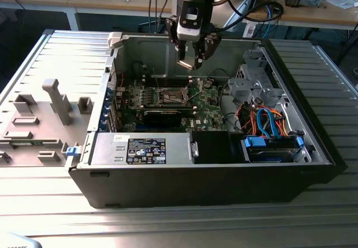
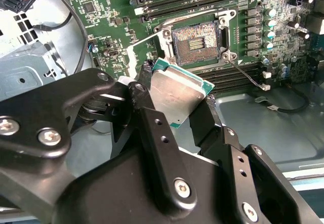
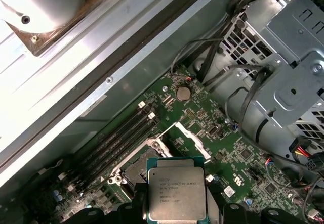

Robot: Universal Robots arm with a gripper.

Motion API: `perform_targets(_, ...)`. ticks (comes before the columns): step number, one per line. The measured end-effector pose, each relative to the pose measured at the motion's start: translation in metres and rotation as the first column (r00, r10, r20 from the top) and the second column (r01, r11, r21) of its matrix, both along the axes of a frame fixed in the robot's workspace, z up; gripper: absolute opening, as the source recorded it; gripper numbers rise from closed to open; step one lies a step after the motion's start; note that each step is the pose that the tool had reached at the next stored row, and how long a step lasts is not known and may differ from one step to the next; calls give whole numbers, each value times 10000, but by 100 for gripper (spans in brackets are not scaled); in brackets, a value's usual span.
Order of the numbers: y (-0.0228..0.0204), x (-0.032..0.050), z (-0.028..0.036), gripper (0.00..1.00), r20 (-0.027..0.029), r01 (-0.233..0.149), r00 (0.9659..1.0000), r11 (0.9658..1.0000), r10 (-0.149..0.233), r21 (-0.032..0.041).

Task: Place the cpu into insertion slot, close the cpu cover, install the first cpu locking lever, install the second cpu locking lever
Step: 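Place the cpu into insertion slot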

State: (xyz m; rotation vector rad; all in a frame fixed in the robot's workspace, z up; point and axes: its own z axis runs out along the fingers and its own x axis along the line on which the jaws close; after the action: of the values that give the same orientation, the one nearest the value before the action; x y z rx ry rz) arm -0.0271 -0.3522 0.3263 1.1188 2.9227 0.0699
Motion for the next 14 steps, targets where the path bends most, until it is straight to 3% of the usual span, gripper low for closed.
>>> perform_targets(14,0,0,0,55,0,138,9999,9999,-138,0)
